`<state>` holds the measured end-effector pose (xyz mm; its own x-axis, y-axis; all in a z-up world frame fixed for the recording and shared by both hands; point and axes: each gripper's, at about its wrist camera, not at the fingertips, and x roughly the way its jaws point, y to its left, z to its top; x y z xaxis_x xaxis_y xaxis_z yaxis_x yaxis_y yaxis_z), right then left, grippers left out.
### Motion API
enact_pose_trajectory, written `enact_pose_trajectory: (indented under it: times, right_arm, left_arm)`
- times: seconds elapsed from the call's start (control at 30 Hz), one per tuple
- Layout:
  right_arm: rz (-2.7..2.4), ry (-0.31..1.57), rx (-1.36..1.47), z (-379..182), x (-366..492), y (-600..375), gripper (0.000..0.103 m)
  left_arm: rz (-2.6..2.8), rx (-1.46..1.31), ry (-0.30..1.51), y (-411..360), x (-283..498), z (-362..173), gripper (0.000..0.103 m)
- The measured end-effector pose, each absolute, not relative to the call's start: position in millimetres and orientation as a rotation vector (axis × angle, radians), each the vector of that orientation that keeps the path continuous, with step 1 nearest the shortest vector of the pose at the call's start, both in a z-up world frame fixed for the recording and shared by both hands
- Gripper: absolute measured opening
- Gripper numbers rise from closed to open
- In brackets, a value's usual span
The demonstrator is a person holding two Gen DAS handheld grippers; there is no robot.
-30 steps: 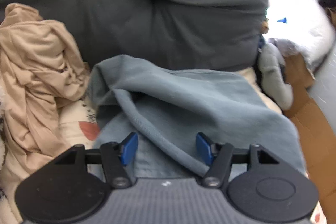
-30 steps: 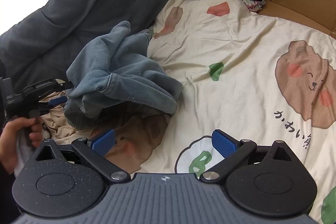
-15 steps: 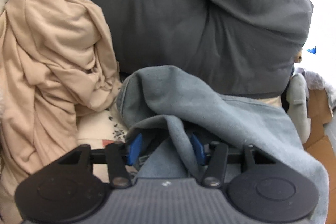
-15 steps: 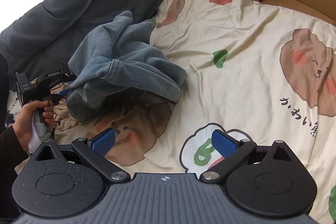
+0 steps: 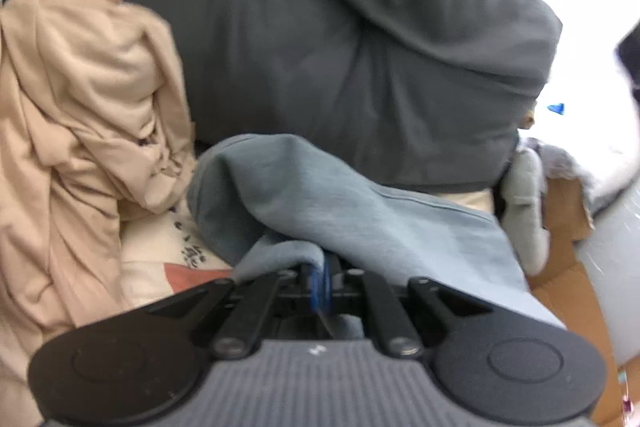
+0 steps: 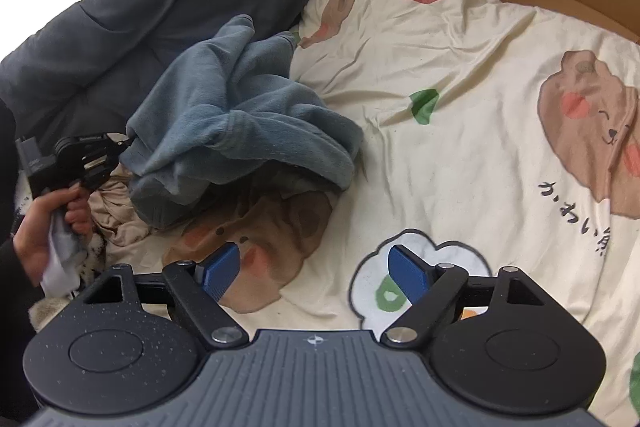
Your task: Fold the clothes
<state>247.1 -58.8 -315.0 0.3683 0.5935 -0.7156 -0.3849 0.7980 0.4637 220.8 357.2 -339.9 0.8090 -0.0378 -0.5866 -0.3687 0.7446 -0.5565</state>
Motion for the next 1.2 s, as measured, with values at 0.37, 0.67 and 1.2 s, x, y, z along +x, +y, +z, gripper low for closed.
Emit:
enact_pose_trajectory:
  times: [0.37,0.67,1.2]
  right_arm:
    - [0.704,1.015,0.314,-307.3,240.0,-54.1,0.084]
    - [0.77,0.995,0.365,-297.9,232.0,-46.4,0.084]
    - [0.96,0.885,0.477,-270.2,203.9,-25.2,0.084]
  left_arm:
    - [0.072,-0.744,0.595,307.9,180.7,-299.7,0.003]
    - [0.012,-0.688,0.563,267.6,159.8,-260.8,0.002]
    - [-0.026,-0.586,0.57,217.5,127.5,-186.7,0.003]
